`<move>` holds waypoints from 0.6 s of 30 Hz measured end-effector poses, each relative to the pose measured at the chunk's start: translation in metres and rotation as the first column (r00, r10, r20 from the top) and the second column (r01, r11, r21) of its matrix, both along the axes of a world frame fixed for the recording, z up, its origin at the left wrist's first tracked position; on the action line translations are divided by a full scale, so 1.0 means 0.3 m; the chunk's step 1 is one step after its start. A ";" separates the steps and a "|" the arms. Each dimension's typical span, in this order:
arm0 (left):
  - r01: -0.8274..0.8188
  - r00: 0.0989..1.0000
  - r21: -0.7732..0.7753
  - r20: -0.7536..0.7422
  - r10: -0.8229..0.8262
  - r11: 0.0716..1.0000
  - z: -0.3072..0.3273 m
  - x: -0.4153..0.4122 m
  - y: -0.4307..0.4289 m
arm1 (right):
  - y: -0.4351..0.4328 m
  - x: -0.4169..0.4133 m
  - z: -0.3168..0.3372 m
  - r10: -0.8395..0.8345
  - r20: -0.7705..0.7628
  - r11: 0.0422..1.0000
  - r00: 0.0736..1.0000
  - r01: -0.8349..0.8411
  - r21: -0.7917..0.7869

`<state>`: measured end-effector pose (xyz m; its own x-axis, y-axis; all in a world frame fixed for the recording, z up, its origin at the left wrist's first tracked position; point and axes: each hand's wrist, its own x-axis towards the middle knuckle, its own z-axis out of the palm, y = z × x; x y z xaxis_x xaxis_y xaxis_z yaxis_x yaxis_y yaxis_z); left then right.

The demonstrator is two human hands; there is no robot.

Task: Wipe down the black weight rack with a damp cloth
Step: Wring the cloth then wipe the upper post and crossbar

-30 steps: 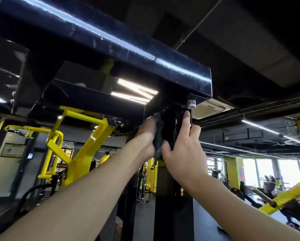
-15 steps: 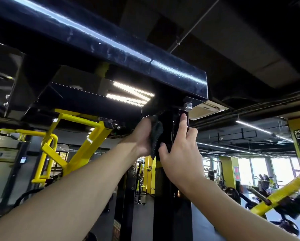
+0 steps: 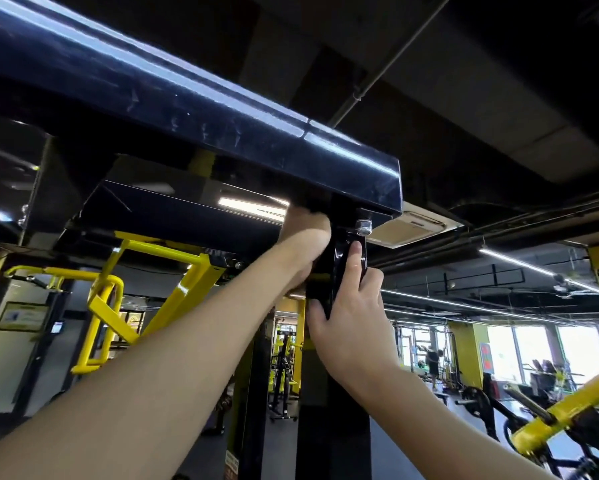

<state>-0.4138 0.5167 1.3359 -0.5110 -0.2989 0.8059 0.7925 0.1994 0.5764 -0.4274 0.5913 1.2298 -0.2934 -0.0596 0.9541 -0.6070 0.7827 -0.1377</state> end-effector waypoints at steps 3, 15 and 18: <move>0.013 0.988 -0.143 -0.149 -0.034 0.990 -0.123 0.000 -0.021 | 0.001 -0.006 0.006 0.002 0.016 1.000 1.000 -0.002 0.002; -0.388 0.902 -0.400 -0.349 0.253 0.830 -0.313 -0.004 -0.044 | 0.107 0.010 -0.027 0.525 0.202 0.851 0.827 -0.518 -0.091; -0.616 0.787 -0.506 -0.434 0.439 0.604 -0.300 0.010 -0.033 | 0.126 0.003 -0.092 0.582 0.207 0.813 0.787 -0.564 -0.143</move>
<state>-0.4108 0.5068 1.2457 -0.1860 0.1310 0.9738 0.5235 0.8519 -0.0147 -0.4264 0.6292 1.2023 -0.4372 -0.2228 0.8713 -0.8841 0.2843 -0.3709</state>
